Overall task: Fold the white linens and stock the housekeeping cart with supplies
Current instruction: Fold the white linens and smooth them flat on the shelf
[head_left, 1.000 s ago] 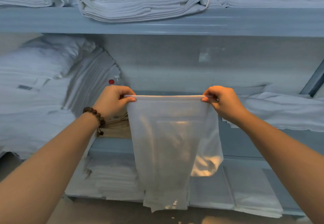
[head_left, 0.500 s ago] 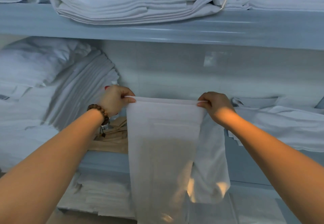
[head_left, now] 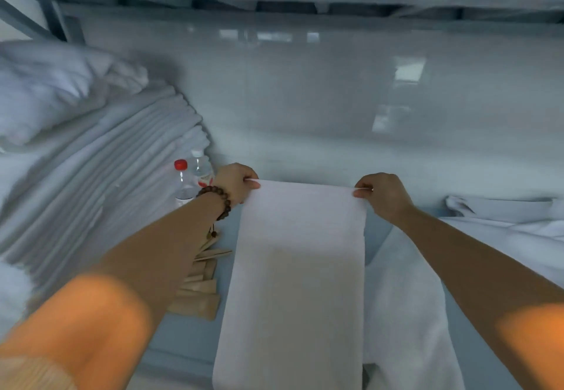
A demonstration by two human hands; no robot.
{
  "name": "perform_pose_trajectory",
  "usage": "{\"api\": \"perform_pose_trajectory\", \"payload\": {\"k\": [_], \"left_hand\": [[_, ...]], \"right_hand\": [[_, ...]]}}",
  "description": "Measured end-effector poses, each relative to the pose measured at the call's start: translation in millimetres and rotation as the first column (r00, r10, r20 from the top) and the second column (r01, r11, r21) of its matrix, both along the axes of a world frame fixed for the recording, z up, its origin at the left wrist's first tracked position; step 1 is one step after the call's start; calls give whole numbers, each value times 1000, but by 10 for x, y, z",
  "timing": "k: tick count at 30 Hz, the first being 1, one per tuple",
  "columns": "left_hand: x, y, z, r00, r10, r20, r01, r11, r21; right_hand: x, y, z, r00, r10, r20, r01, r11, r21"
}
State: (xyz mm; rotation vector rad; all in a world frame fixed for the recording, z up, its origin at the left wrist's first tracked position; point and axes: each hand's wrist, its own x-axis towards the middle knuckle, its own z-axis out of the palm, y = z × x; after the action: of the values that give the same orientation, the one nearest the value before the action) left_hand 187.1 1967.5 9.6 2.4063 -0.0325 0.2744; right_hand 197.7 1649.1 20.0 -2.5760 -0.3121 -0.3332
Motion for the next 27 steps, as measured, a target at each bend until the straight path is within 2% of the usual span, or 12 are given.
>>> {"api": "perform_pose_trajectory", "payload": {"k": [3, 6, 13, 15, 17, 19, 21, 23, 27], "left_hand": [[300, 16, -357, 998, -30, 60, 10, 953, 302], [582, -14, -801, 998, -5, 59, -21, 901, 433], [848, -241, -1705, 996, 82, -24, -55, 831, 553], [728, -382, -1757, 999, 44, -21, -29, 878, 478], [406, -571, -1817, 991, -108, -78, 129, 924, 360], [-77, -767, -1978, 939, -270, -215, 334, 866, 372], [-536, -904, -2170, 876, -292, -383, 452, 774, 443], [-790, -957, -2327, 861, -229, -453, 460, 731, 505], [-880, -906, -2467, 922, -173, -348, 352, 749, 561]], "right_hand": [[301, 15, -362, 999, -29, -14, 28, 998, -58], [555, 18, -812, 996, -78, -31, 76, 995, -63], [963, 29, -1829, 980, -177, -96, 162, 976, -145], [991, 25, -1987, 975, -193, -108, 175, 971, -162], [999, 5, -2088, 971, -207, -122, 181, 965, -190], [1000, -10, -2161, 969, -207, -138, 172, 958, -227], [963, 25, -2143, 967, -208, -146, 155, 939, -307], [821, 137, -2063, 977, -179, -118, 118, 909, -401], [-7, 519, -2047, 994, 12, -109, -55, 915, -399]]}}
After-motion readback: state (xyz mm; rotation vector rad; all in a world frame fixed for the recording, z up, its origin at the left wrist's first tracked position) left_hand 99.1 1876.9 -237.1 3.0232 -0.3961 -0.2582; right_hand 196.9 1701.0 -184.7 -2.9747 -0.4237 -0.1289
